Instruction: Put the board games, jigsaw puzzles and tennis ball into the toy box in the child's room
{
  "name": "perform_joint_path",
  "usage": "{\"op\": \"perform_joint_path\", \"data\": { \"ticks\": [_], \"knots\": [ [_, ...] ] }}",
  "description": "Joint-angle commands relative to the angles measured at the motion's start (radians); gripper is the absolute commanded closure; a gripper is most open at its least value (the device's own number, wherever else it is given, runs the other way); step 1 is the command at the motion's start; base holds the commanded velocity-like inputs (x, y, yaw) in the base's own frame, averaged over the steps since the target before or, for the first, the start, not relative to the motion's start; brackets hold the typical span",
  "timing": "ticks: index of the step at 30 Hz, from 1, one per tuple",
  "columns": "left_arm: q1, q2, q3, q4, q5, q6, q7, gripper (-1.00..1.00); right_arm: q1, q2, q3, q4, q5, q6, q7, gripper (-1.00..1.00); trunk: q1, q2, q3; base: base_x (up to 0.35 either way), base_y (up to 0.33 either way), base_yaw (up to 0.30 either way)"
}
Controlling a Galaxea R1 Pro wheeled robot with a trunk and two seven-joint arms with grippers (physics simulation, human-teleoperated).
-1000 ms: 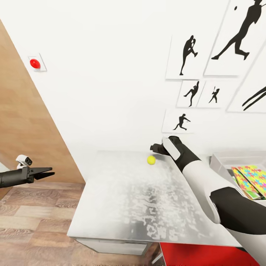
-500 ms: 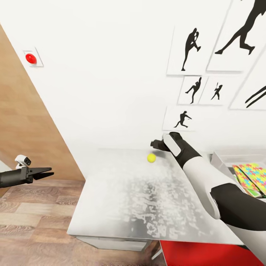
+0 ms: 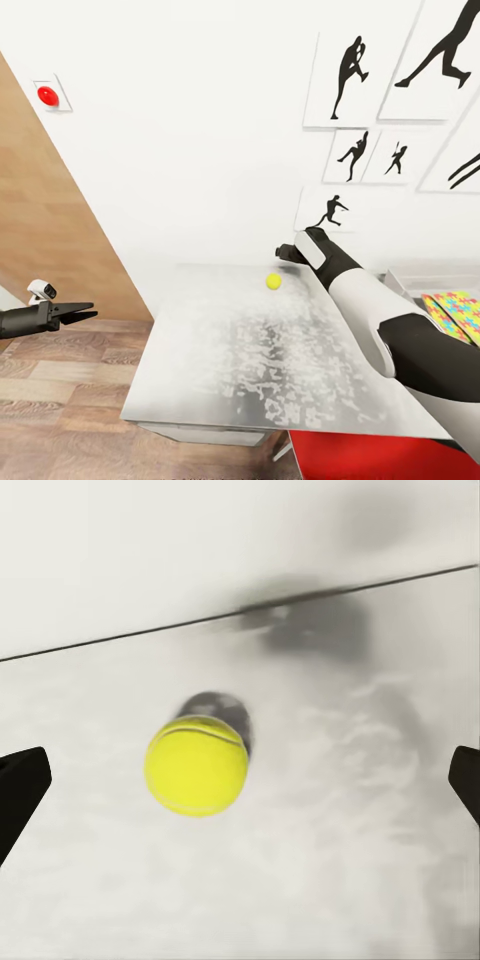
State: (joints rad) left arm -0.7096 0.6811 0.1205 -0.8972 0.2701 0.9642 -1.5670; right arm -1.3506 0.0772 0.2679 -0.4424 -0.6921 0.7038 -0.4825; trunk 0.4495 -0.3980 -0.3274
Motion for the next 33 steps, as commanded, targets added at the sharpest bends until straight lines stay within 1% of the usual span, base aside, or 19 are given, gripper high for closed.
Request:
{"op": "perform_joint_path", "data": {
  "ticks": [1, 11, 17, 26, 33],
  "knots": [
    [-0.001, 0.0, -0.001, 0.0, 0.0, 0.011, -0.004, -1.0, -0.001, 0.0, 0.008, 0.0, -0.01, 0.001, -0.01, -1.0, 0.001, -0.002, -0.004, 0.0, 0.0, 0.0],
    [-0.001, 0.001, 0.0, 0.0, 0.0, 0.009, -0.004, -1.0, -0.002, 0.001, 0.012, 0.004, -0.01, -0.001, -0.014, -1.0, 0.001, -0.002, -0.02, 0.0, 0.0, 0.0],
    [-0.001, 0.003, 0.001, 0.0, 0.001, -0.016, -0.004, -1.0, -0.002, 0.004, 0.013, 0.004, -0.01, -0.002, -0.014, -1.0, 0.001, -0.002, -0.03, 0.0, 0.0, 0.0],
    [-0.001, 0.003, 0.002, 0.0, 0.001, -0.022, -0.004, -1.0, -0.002, 0.006, 0.013, 0.004, -0.009, -0.001, -0.015, -1.0, 0.001, -0.002, -0.045, 0.0, 0.003, 0.0],
    [-0.001, 0.003, 0.002, 0.0, 0.002, -0.022, -0.004, -1.0, -0.002, 0.005, 0.013, 0.004, -0.009, -0.001, -0.014, -1.0, 0.001, -0.002, -0.056, 0.0, 0.125, 0.0]
  ]
}}
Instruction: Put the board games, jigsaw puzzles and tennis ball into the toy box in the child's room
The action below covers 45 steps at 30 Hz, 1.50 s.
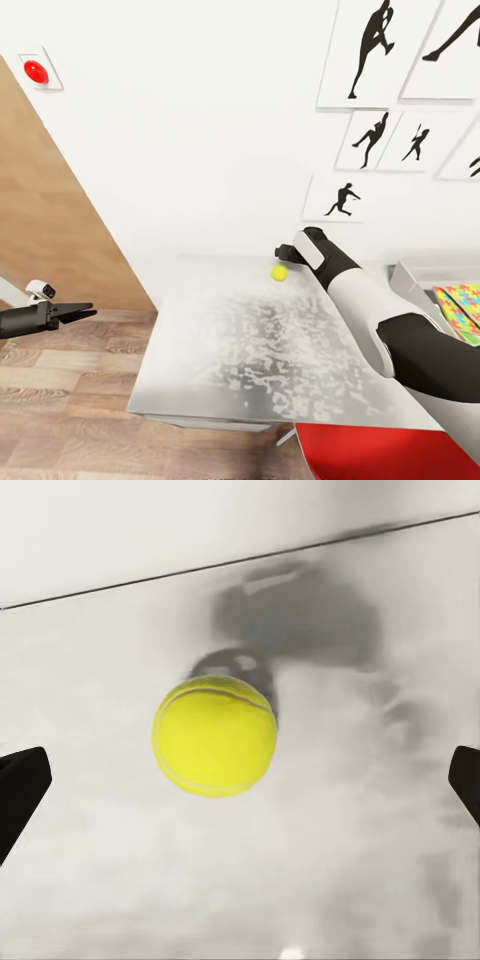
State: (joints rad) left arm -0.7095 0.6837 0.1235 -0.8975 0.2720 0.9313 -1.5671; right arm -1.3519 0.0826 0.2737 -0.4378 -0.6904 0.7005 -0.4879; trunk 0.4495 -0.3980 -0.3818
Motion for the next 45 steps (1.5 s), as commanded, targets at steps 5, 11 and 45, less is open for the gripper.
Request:
{"op": "perform_joint_path", "data": {
  "ticks": [5, 11, 45],
  "knots": [
    [-0.001, 0.0, -0.001, 0.0, 0.0, 0.011, -0.004, -1.0, -0.001, -0.001, 0.008, -0.001, -0.011, 0.002, -0.009, -1.0, 0.001, -0.002, -0.01, 0.0, 0.046, 0.0],
    [-0.001, 0.0, -0.002, 0.001, -0.001, 0.011, -0.004, -1.0, -0.001, -0.003, 0.009, -0.001, -0.011, 0.002, -0.009, -1.0, 0.001, -0.002, -0.02, 0.0, 0.007, 0.0],
    [-0.001, 0.0, -0.001, 0.0, -0.001, 0.011, -0.004, -1.0, -0.048, -0.009, 0.004, -0.003, -0.012, 0.005, -0.009, -1.0, 0.001, -0.002, -0.076, 0.008, 0.014, 0.0]
  ]
}}
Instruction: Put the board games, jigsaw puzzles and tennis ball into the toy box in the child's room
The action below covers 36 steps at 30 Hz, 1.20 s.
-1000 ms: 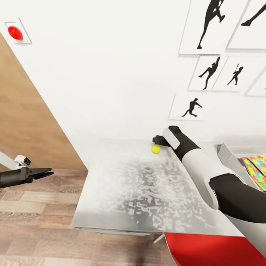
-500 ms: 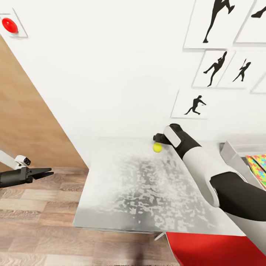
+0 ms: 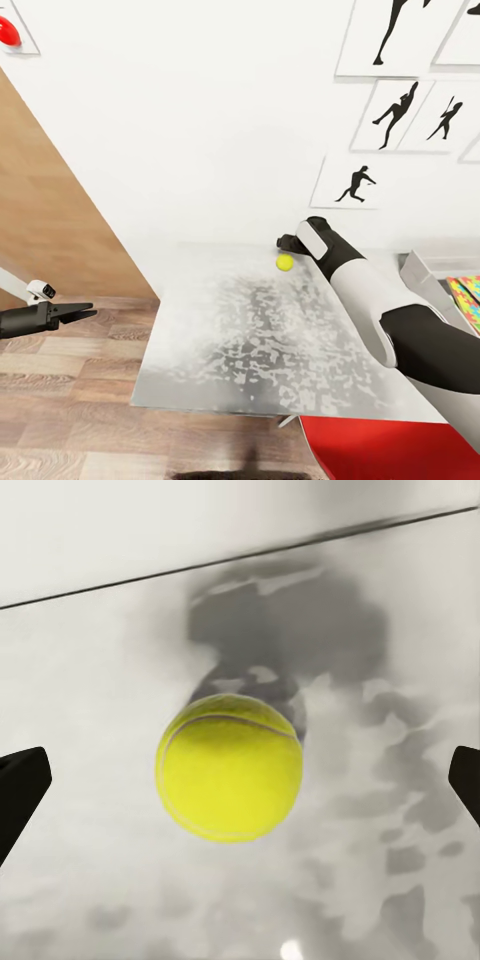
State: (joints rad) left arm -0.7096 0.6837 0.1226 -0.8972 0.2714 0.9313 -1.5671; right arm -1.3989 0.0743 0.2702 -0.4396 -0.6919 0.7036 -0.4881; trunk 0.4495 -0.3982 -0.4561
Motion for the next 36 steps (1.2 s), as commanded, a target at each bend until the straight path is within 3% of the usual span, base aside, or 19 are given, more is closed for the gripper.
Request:
{"op": "perform_joint_path", "data": {
  "ticks": [1, 36],
  "knots": [
    [-0.001, 0.0, 0.0, 0.0, 0.0, 0.011, -0.004, -1.0, -0.002, -0.001, 0.007, -0.001, -0.011, 0.002, -0.009, -1.0, 0.0, -0.002, -0.003, 0.0, 0.0, 0.0],
    [-0.001, -0.001, -0.001, 0.0, 0.0, 0.011, -0.004, -1.0, -0.012, -0.009, 0.009, -0.003, -0.009, 0.001, -0.01, -1.0, 0.0, -0.002, -0.061, 0.0, 0.065, 0.0]
  ]
}}
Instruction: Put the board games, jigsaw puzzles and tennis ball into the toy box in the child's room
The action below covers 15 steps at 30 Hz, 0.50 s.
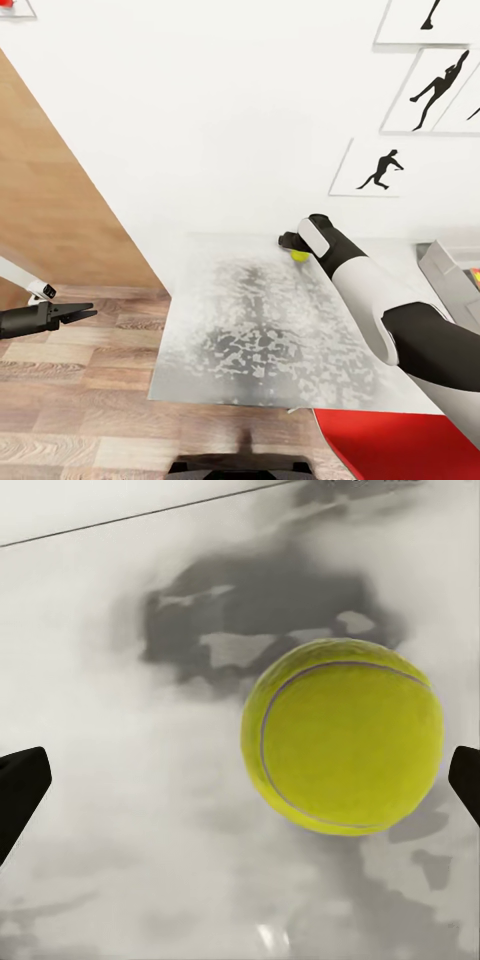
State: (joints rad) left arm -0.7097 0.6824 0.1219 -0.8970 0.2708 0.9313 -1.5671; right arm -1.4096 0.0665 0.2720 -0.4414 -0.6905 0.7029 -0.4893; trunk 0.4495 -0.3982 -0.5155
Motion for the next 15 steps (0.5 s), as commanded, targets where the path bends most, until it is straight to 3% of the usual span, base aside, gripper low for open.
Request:
{"op": "perform_joint_path", "data": {
  "ticks": [1, 15],
  "knots": [
    [-0.001, 0.0, -0.001, 0.0, 0.0, 0.011, -0.004, -1.0, -0.005, -0.001, 0.008, -0.001, -0.011, 0.002, -0.009, -1.0, 0.0, -0.002, -0.003, 0.0, 0.0, 0.0],
    [-0.001, 0.0, -0.001, 0.0, -0.001, 0.011, -0.004, -1.0, -0.035, -0.004, 0.009, 0.0, -0.011, 0.005, -0.032, -1.0, 0.0, -0.002, -0.026, 0.0, 0.0, 0.0]
  ]
}}
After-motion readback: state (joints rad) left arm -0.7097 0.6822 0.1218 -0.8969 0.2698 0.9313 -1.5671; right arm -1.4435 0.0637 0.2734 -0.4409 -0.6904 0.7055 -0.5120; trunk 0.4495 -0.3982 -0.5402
